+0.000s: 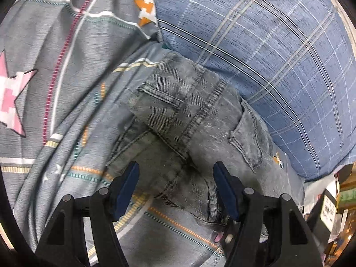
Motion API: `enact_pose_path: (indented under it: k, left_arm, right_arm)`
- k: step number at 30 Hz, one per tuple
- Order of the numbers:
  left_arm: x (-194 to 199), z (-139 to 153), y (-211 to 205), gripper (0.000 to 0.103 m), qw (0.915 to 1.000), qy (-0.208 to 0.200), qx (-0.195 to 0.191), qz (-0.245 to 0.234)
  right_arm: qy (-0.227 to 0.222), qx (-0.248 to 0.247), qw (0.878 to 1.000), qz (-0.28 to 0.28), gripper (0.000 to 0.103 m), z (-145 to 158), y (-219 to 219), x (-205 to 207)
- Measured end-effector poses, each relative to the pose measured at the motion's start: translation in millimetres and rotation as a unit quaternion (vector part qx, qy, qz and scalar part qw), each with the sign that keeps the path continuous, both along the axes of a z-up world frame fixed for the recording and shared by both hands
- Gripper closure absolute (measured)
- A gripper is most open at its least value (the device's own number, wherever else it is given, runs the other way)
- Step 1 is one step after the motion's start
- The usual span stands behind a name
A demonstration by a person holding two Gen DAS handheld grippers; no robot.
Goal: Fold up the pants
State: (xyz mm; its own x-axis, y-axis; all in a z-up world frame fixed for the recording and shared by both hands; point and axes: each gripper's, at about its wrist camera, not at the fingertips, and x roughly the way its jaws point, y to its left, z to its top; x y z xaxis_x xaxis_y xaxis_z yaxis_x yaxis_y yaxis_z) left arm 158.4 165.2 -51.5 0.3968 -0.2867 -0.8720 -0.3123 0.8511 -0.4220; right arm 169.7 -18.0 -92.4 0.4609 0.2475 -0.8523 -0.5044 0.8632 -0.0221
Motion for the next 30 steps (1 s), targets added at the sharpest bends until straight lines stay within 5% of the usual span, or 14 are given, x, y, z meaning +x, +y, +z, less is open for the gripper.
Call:
enact_pose_path:
  k: [3, 9, 13, 14, 17, 19, 20, 21, 25, 27, 30]
  left_arm:
    - [3, -2, -4, 0.035, 1.0000, -0.004, 0.001, -0.008]
    - [8, -5, -9, 0.035, 0.9987, -0.016, -0.047, -0.012]
    - [22, -7, -25, 0.036, 0.9985, 0.007, -0.033, -0.043]
    - [28, -6, -29, 0.036, 0.9981, 0.015, -0.024, -0.054]
    - [44, -3, -33, 0.036, 0.9967, 0.034, -0.004, -0.074]
    - [53, -5, -29, 0.040, 0.9955, 0.047, -0.007, -0.083]
    - [53, -7, -25, 0.040, 0.9956, 0.045, -0.012, -0.081]
    - [51, -10, -17, 0.040, 0.9959, 0.036, -0.032, -0.077]
    - [45, -27, 7, 0.044, 0.9935, 0.051, -0.096, -0.035]
    - [52, -26, 10, 0.044, 0.9922, 0.050, -0.107, -0.040]
    - [56, -26, 11, 0.044, 0.9922, 0.043, -0.113, -0.031]
  right_arm:
    - [0.004, 0.011, 1.000, -0.017, 0.098, 3, -8, 1]
    - [0.007, 0.118, 0.992, -0.055, 0.102, 31, -35, -7]
    - [-0.001, 0.094, 0.994, -0.059, 0.102, 29, -33, -5]
    - [-0.001, 0.106, 0.993, -0.052, 0.095, 32, -34, -8]
    - [-0.014, 0.114, 0.993, -0.027, 0.015, 41, -30, -18]
    - [-0.023, 0.103, 0.994, -0.019, 0.030, 40, -25, -18]
    - [-0.015, 0.095, 0.995, -0.018, 0.050, 37, -22, -15]
    - [0.000, 0.090, 0.996, -0.016, 0.058, 31, -19, -9]
    - [0.021, 0.044, 0.999, -0.002, 0.060, 2, 0, 11]
    - [0.016, 0.032, 0.999, -0.009, 0.088, -4, 2, 17]
    - [0.007, 0.064, 0.998, -0.022, 0.097, 9, -5, 19]
